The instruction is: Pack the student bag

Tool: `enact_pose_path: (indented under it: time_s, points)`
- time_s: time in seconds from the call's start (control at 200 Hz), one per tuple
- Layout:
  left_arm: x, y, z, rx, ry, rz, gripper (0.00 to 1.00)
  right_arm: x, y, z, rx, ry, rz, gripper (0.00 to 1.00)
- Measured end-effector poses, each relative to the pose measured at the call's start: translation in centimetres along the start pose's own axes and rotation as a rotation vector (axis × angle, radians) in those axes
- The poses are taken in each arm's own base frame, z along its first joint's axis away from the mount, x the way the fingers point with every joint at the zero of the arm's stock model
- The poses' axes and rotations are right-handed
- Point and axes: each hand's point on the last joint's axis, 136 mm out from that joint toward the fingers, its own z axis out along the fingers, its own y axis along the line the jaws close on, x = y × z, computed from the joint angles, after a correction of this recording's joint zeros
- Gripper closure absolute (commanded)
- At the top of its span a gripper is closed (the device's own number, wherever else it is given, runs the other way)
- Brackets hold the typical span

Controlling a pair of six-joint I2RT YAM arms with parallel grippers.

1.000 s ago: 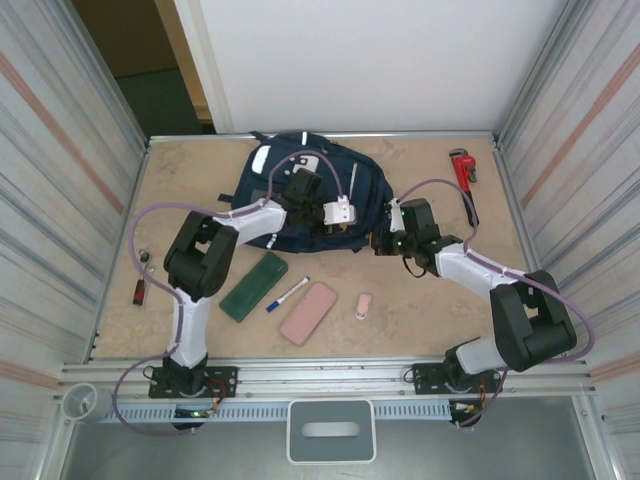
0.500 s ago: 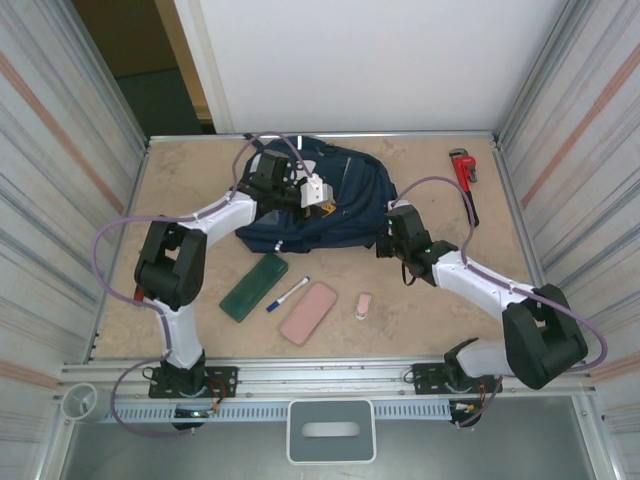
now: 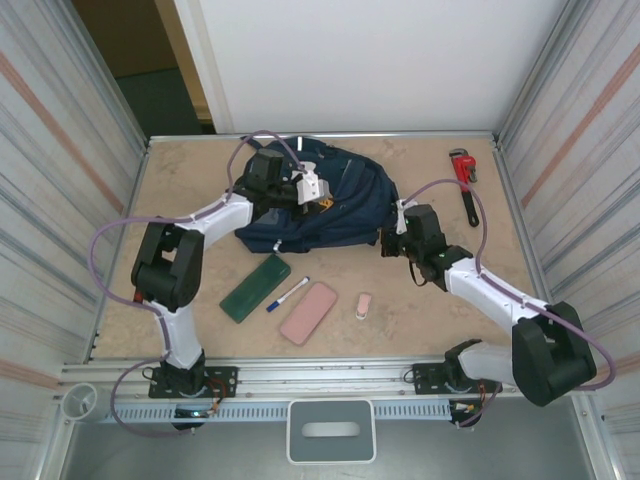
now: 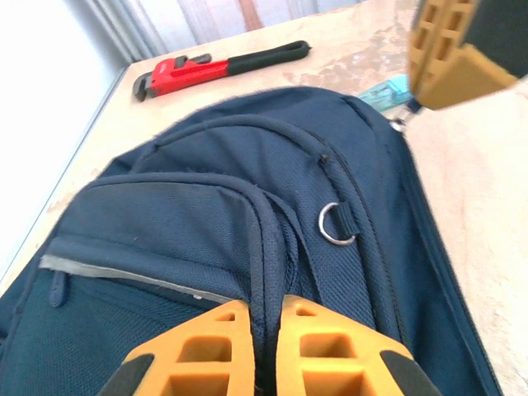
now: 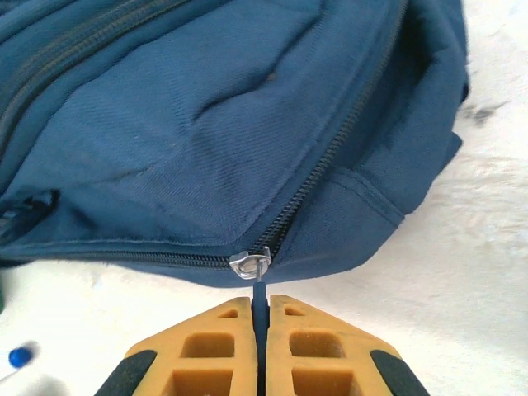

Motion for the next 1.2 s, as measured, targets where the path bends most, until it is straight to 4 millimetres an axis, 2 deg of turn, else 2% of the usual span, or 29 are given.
enact_pose_path:
  time_s: [0.115,0.23,0.401,0.586,0.912,1.052,1.202]
  points:
    - [0.1,0.7,0.7,-0.070,0.047,-0.074,1.00,0.6,1.8,0.7,-0.066,0.030,-0.041,1.00]
    - [0.2,0.6,1.8,-0.126,0.106,-0.161,1.00,0.9,3.3,1.7,-0.098,0.052,-0.068,1.00]
    - [-0.3,0.8,2.7,-0.210,0.174,-0.249,1.00,1.1,4.2,2.7,-0.115,0.055,-0.079,1.00]
    - [-0.8,1.9,2.5,-0.279,0.214,-0.336,1.00,0.9,5.3,3.2,-0.138,0.041,-0.091,1.00]
    - [-1.1,3.6,1.6,-0.360,0.259,-0.467,1.00,0.5,7.0,3.0,-0.193,0.013,-0.109,1.00]
    - [-1.0,4.1,1.2,-0.391,0.273,-0.509,1.00,0.6,7.1,1.9,-0.227,-0.008,-0.102,1.00]
    - [-1.2,4.6,1.3,-0.417,0.270,-0.546,1.00,0.5,8.9,1.3,-0.311,-0.020,-0.096,1.00]
